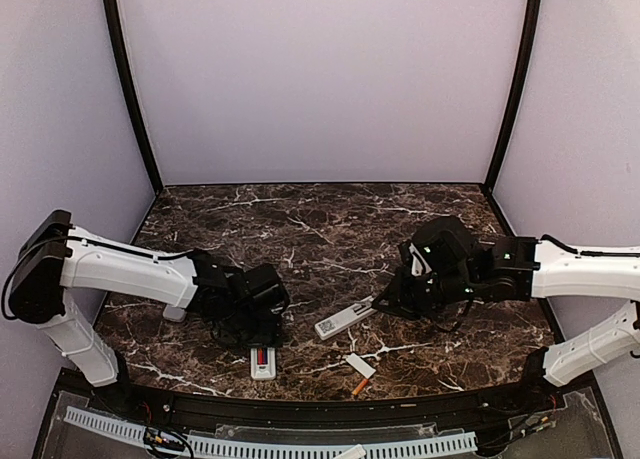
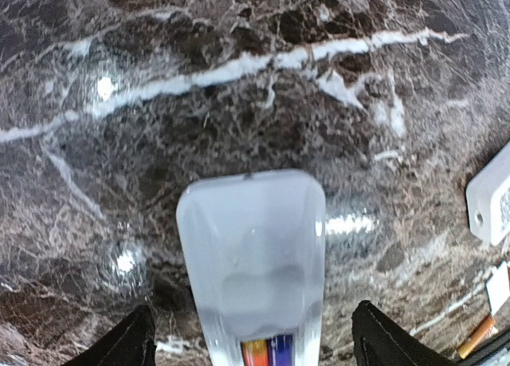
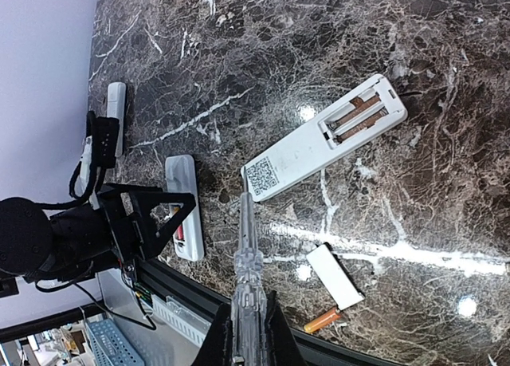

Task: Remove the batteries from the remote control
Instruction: Adjust the remote control without the battery cover at the center of the board.

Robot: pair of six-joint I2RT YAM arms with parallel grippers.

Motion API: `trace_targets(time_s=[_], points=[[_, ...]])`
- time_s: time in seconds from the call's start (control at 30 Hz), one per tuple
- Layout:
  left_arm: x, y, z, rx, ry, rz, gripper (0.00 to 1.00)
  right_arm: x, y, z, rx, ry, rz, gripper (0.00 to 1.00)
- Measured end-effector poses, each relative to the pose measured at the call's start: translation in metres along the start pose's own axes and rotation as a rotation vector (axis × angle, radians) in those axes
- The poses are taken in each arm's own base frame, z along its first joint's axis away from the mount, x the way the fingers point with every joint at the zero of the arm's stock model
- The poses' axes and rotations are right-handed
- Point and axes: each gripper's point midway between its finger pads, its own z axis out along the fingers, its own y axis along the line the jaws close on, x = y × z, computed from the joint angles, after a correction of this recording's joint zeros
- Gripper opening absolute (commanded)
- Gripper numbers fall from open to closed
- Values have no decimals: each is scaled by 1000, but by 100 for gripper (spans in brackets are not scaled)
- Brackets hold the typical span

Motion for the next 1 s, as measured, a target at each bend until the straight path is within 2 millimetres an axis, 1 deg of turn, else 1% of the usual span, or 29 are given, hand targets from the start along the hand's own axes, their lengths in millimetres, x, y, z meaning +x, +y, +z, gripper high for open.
trace_targets(time_s=[0.1,0.17,0.27,0.37,0.6,0.77,1.0], points=[[14,1,-9,75,34,-16,85,1,1,0,-3,2,-3,0],[26,0,-12,117,69,-22,85,2,1,0,-3,3,-3,0],[40,2,-9,138,116,-25,85,3,2,0,-5,3,-5,0],[50,1,-7,157,155,-23,85,4,3,0,-6,6,-3,0],[57,-23,-9,246,217,5,85,4,4,3,0,6,0,0],[62,-48,-10,305,255,63,85,2,6,2,-5,1,0,0],[57,-74,-9,361,249,137,85,0,12,4,-2,1,0,0]])
